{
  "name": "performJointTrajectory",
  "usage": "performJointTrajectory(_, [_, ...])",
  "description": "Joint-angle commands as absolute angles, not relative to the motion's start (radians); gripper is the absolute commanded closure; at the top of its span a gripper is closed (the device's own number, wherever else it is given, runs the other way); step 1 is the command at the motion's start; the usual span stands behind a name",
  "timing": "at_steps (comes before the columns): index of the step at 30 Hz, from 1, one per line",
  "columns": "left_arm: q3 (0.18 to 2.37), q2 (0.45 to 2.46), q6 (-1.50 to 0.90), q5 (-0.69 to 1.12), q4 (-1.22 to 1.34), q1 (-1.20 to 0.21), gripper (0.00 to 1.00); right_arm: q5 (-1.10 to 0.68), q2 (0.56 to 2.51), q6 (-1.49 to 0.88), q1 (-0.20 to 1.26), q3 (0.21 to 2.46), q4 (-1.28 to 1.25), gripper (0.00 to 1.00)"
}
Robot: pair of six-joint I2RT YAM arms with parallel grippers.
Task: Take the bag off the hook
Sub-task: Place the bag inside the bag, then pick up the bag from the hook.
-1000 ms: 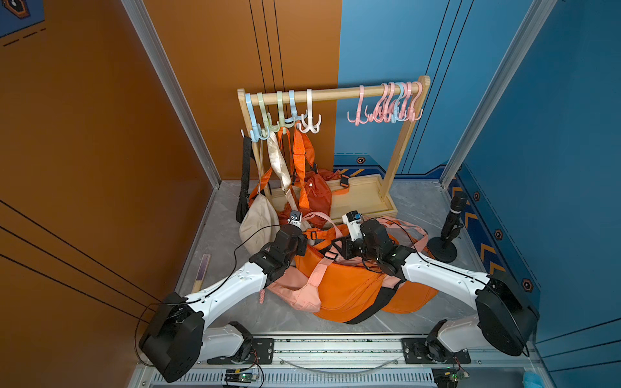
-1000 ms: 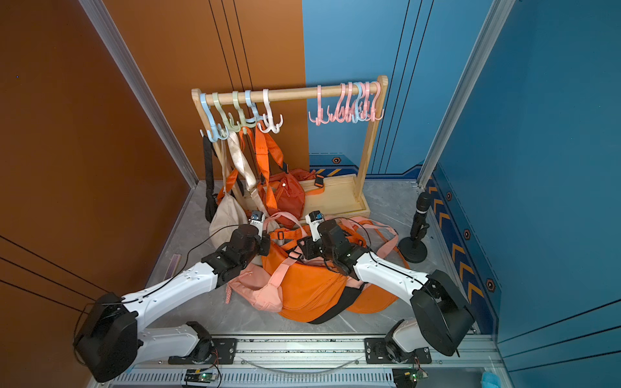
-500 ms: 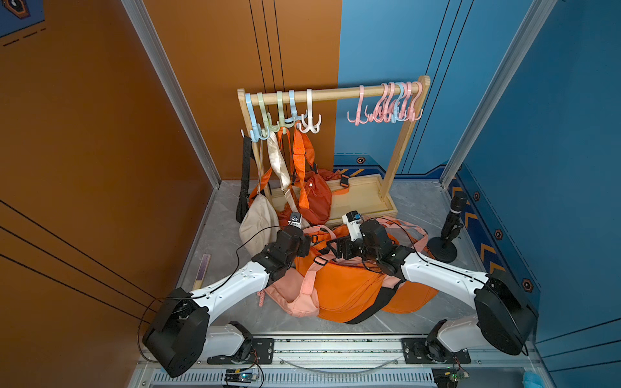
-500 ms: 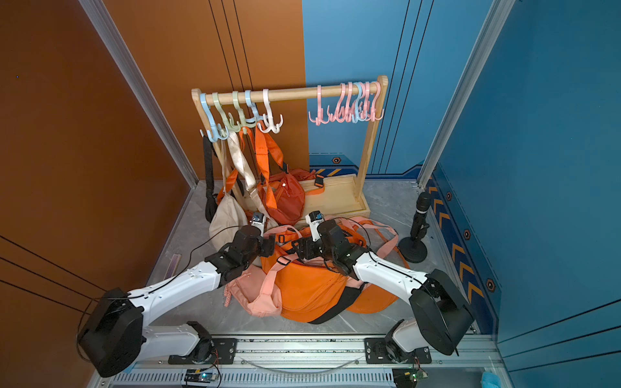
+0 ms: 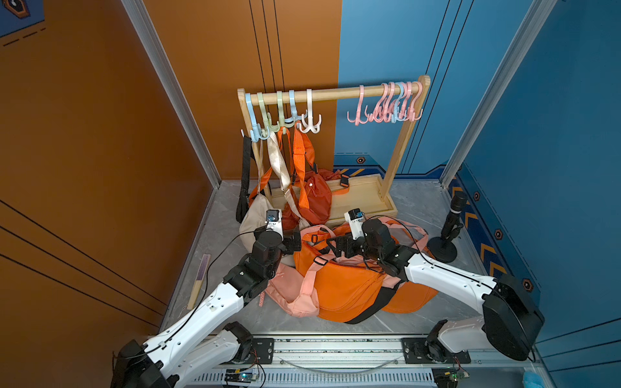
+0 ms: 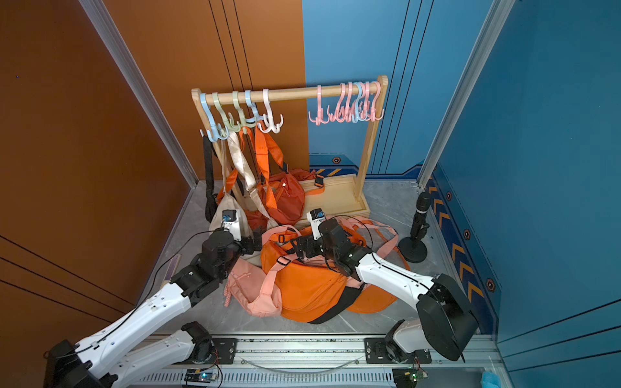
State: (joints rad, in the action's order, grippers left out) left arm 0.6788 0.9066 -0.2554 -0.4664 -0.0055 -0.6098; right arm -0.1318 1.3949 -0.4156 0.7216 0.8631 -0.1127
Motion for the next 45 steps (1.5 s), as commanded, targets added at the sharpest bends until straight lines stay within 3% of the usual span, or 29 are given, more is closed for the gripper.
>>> performJointTrajectory(1, [0.724,0.866,-0.236,-0.483,-0.086,-0.603,0.02,-0.089,1.341,-0.377,0.728,0.904,-0.065,0.04])
performJointTrajectory(7, [0.82,0.86,-0.2,-0.451,-0.117,-0.598,0.02,-0.07,1.274,-0.353,0.727,0.927,-0.025,0.01])
performJointTrajectory(25, [1.178,1.204,-0.169,-0.302,-0.092,-0.518,0.0,-0.053,1.116,-0.321,0.709,0.904,0.027,0.0])
performJointTrajectory(36, [1.061,1.094,-0.175,-0.294,-0.071,-0.49,0.0,-0.164,1.393,-0.291,0.676,1.229,0.019,0.0])
performJointTrajectory(45, [1.193,1.258,-0.183,-0.152,-0.066,-0.451,0.07,-0.288,1.634,-0.269,0.562,1.522,0.062,0.0])
